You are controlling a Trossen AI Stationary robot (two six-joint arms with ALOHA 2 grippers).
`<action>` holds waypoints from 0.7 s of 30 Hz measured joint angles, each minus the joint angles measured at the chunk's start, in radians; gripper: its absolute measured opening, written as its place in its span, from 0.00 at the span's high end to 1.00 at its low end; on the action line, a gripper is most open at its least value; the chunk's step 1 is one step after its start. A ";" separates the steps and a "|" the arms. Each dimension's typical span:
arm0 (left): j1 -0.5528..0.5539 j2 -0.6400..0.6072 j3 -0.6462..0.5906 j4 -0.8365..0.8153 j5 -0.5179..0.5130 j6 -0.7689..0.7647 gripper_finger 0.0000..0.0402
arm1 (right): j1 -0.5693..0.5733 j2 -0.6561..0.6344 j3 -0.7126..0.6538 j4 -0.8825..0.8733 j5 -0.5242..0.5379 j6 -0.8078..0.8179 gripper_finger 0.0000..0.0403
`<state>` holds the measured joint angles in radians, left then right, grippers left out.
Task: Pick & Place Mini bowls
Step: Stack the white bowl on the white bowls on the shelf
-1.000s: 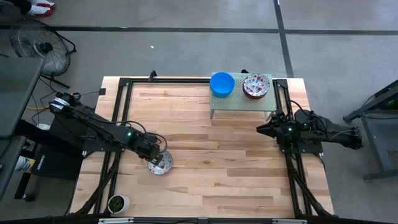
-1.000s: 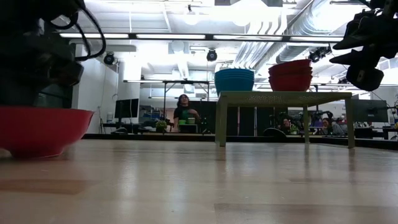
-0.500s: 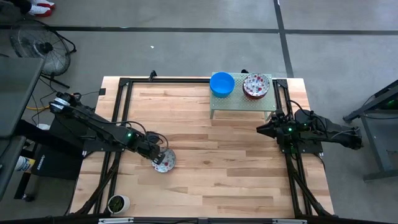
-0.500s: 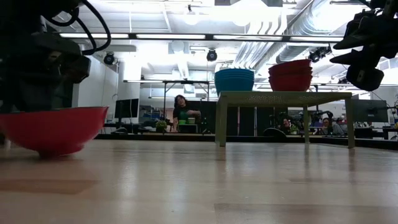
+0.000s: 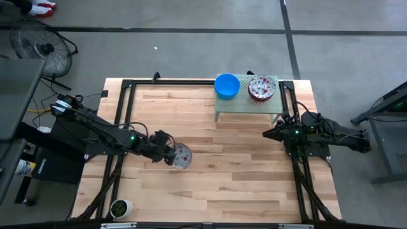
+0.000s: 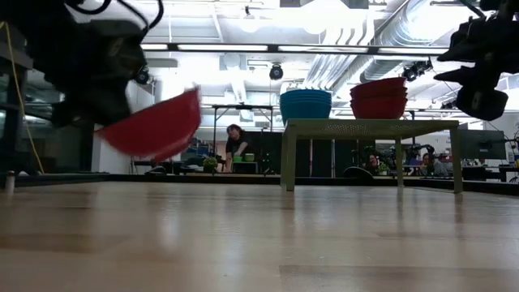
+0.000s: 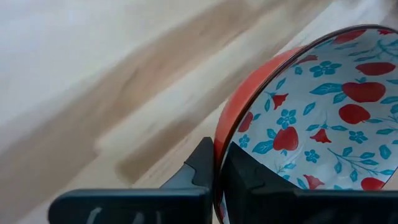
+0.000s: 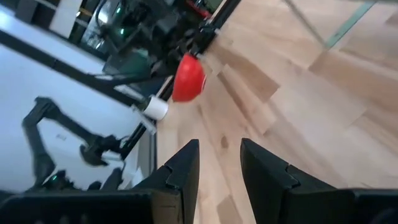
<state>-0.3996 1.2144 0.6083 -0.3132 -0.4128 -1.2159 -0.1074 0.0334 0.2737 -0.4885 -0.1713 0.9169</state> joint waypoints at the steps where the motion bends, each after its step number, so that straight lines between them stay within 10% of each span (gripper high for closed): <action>1: 0.000 0.000 0.000 0.028 -0.028 0.015 0.99 | 0.000 0.000 0.000 0.000 -0.017 0.000 0.74; 8: 0.000 0.000 0.002 0.191 -0.208 0.194 0.99 | 0.000 0.015 0.000 0.107 -0.124 -0.040 0.74; 21: 0.000 -0.001 0.080 0.282 -0.497 0.501 0.99 | 0.095 0.376 0.025 0.419 0.066 -0.201 0.74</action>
<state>-0.3996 1.2137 0.6879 -0.0311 -0.9096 -0.7145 -0.0124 0.4089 0.2983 -0.0696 -0.1051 0.7160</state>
